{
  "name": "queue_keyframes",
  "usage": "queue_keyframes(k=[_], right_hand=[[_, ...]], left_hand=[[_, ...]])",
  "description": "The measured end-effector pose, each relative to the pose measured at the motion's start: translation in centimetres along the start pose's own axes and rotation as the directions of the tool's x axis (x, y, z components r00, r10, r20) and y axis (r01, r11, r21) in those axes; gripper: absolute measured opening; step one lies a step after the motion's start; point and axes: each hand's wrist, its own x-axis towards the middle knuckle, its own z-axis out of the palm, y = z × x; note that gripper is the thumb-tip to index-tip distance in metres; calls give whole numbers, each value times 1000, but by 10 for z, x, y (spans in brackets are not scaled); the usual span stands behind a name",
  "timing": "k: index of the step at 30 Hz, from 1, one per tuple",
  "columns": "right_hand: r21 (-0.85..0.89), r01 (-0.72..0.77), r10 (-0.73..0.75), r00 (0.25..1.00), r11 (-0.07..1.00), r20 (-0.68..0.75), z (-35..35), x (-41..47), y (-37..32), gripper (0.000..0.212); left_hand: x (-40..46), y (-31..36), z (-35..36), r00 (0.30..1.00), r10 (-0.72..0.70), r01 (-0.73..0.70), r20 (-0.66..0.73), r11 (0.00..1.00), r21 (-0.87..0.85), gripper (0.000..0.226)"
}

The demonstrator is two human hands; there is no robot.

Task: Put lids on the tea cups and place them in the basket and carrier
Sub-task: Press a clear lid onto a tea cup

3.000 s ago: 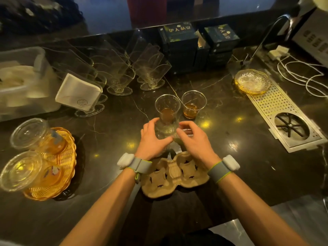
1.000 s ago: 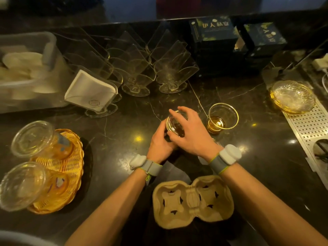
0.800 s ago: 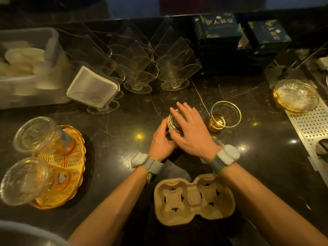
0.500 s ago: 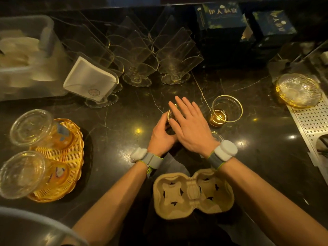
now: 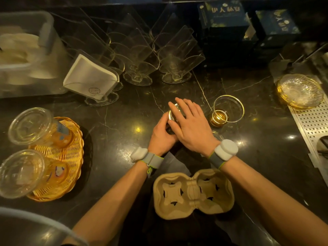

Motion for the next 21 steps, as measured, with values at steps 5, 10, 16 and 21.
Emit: queue_keyframes(k=[5,10,16,21], right_hand=[[59,23,-22,999,998,-24,0,-2,3,63],[97,32,-33,999,995,5,-2,-1,2,65],[350,-40,49,999,936,-18,-23,-15,-1,77],[566,-67,119,991,822,-55,-42,-45,-9,94]], left_hand=[[2,-6,2,1000,17,-17,-12,1000,-8,71],[1,-4,2,1000,7,-7,-22,1000,-22,75],[-15,10,-3,996,84,-84,-9,995,-62,73],[-40,20,-18,992,119,-122,-33,989,-81,69]])
